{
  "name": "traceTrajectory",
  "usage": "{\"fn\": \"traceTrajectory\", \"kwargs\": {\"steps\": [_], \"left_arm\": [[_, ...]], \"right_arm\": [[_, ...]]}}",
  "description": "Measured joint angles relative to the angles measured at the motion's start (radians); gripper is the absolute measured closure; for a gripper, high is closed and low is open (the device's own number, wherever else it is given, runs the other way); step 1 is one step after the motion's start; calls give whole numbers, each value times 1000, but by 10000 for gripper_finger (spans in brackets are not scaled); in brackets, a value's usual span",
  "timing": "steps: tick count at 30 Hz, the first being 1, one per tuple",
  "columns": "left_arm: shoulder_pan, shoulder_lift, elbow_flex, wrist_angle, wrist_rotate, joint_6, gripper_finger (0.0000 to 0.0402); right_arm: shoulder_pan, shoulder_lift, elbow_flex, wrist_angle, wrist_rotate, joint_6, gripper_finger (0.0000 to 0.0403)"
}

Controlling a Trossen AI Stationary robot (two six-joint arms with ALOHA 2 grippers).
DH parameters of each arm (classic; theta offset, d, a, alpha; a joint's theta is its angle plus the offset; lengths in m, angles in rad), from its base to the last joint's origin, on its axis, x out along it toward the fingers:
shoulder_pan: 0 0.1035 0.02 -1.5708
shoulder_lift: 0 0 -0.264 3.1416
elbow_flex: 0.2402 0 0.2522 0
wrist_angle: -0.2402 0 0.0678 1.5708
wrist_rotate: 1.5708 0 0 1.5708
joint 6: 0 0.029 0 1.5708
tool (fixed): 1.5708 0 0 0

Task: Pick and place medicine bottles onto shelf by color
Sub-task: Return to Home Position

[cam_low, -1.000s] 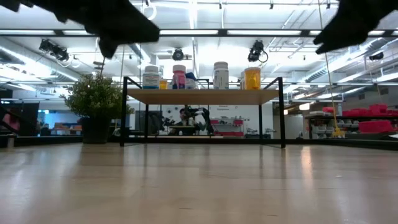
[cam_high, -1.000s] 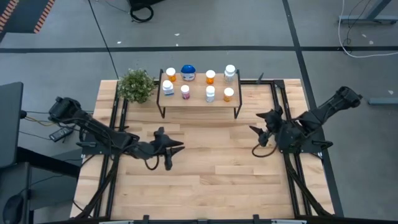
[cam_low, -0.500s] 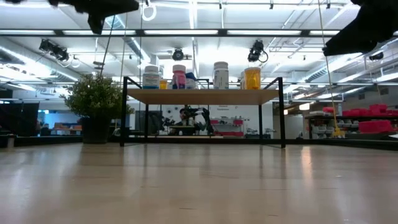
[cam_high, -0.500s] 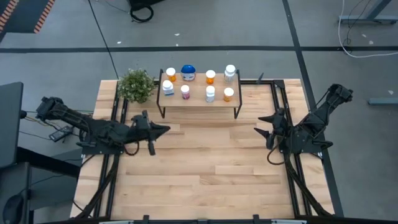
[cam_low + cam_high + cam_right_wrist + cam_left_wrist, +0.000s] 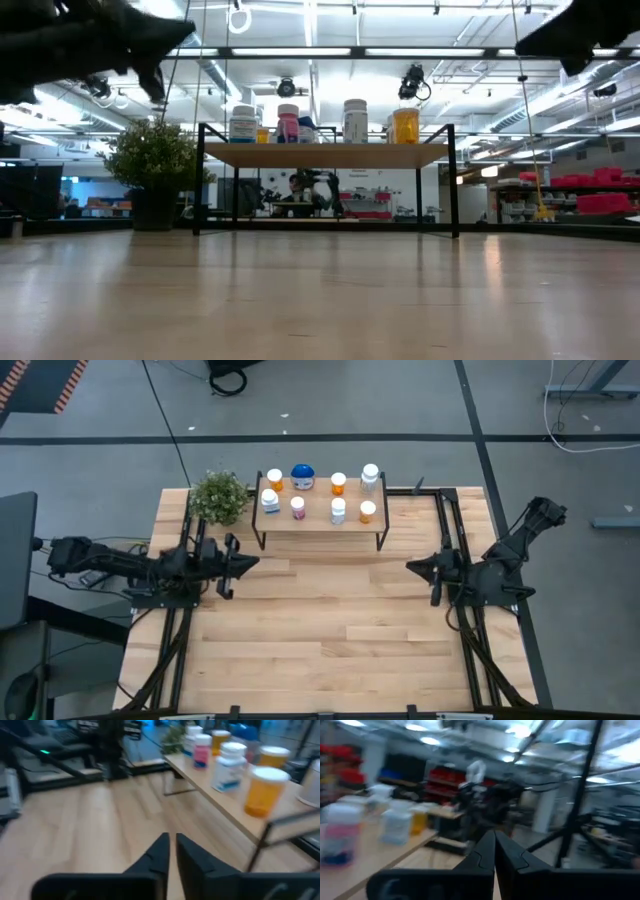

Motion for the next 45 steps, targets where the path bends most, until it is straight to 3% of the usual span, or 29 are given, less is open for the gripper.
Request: {"fn": "traceTrajectory", "kwargs": {"steps": [3, 9, 16, 21, 26, 29, 45], "left_arm": [[25, -4, 13, 20, 95, 9, 397], [59, -30, 1, 23, 117, 12, 395], [73, -29, -13, 0, 123, -1, 398], [72, -30, -14, -2, 146, -2, 391], [72, -29, -14, -48, 145, -4, 398], [72, -28, -14, -73, 139, -18, 396], [73, -28, -14, -199, -57, 77, 394]], "right_arm": [[-35, -8, 0, 78, -68, -77, 382], [-154, -17, -47, 114, -151, -96, 393], [-345, -83, -300, 513, -385, -244, 394], [-553, -106, -404, 761, -666, -340, 394], [-788, -106, -428, 780, -932, -320, 395], [-872, -102, -430, 781, -1043, -316, 395], [-872, -24, -479, 831, -937, -390, 395]]}}
